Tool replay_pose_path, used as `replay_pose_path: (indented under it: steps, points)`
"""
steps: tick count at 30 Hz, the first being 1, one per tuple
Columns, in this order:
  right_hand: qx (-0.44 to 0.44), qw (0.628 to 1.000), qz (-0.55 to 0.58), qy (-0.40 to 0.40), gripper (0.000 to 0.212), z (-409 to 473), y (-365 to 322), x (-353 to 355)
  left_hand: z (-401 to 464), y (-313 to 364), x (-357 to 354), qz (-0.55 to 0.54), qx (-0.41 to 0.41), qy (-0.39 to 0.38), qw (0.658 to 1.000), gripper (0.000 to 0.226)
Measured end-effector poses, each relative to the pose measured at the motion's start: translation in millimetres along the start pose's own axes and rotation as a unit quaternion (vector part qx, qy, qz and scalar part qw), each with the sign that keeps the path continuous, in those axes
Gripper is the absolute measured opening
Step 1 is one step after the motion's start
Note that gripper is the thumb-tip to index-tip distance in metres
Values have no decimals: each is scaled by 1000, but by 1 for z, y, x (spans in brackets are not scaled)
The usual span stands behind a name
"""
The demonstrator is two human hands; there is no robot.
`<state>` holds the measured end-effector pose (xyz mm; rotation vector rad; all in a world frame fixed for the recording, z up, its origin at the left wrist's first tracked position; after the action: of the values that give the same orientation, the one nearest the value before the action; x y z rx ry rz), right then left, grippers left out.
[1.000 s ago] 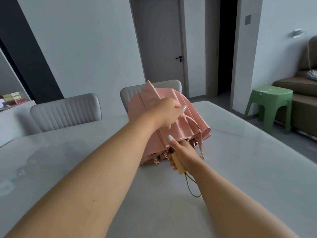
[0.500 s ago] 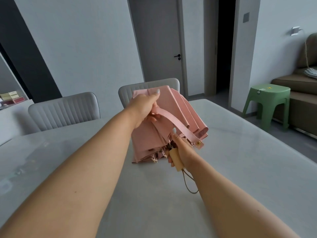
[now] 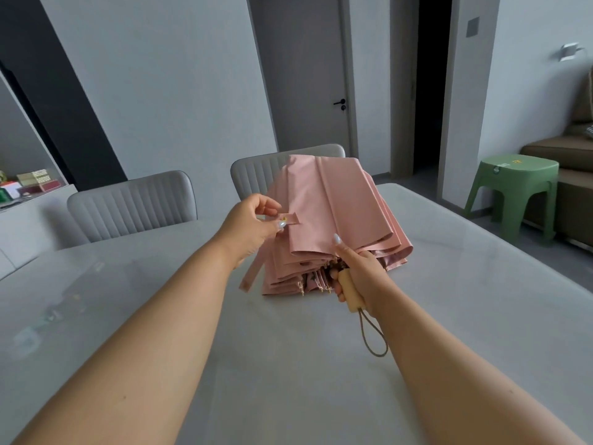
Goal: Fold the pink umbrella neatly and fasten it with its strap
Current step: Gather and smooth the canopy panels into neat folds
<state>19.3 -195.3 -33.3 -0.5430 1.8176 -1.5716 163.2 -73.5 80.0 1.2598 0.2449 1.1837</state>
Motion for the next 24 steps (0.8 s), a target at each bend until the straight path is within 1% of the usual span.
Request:
replay_pose_path:
  steps: [3, 4, 7, 11, 12, 13, 15, 16, 17, 18, 20, 22, 24]
  points:
    - [5, 1000, -2, 11, 43, -1, -2, 1, -6, -5, -8, -86, 72, -4, 994, 22]
    - [5, 1000, -4, 13, 40, -2, -3, 1, -7, -5, -10, -90, 80, -5, 993, 20]
    - [2, 1000, -8, 17, 34, -3, -3, 2, -7, -10, -9, -81, 96, 7, 992, 3]
    - [-2, 1000, -15, 21, 30, -6, -7, 2, -8, -27, -10, -69, 150, 13, 986, 7]
    - [-3, 1000, -14, 20, 30, -6, -7, 1, -8, -30, -9, -54, 152, 27, 986, 15]
    - [-6, 1000, -12, 19, 30, -7, -8, 0, -8, -33, -9, -33, 153, 43, 987, 35]
    - [-6, 1000, -1, 15, 31, -9, -9, -2, -10, -37, -12, 0, 178, 61, 982, 86]
    - [-4, 1000, 3, 11, 30, -10, -10, -3, -13, -38, -18, -6, 196, 51, 979, 103]
    - [-3, 1000, 5, 8, 30, -11, -12, -4, -16, -35, -25, -33, 210, 33, 977, 110]
    - [-2, 1000, 5, 4, 31, -13, -13, -6, -17, -34, -33, -74, 221, 18, 972, 110]
    - [-2, 1000, 6, -8, 33, -17, -16, -11, -20, -27, -45, -153, 220, 1, 964, 97]
    - [-3, 999, 13, -31, 34, -20, -19, -16, -19, -25, -51, -199, 204, -2, 958, 85]
    - [-12, 998, 23, -60, 35, -24, -21, -21, -19, -23, -56, -232, 205, -19, 951, 82]
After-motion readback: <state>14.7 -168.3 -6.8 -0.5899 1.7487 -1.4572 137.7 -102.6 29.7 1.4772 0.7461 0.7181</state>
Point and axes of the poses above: each hand's wrist, its own z-axis towards the middle knuckle, its own x-axis out of the back of the hand, y = z × x, the point moved 6 cm from there along z, towards the middle knuckle, and after that the axes turned 6 degrees about y, right-handed, at the moved point
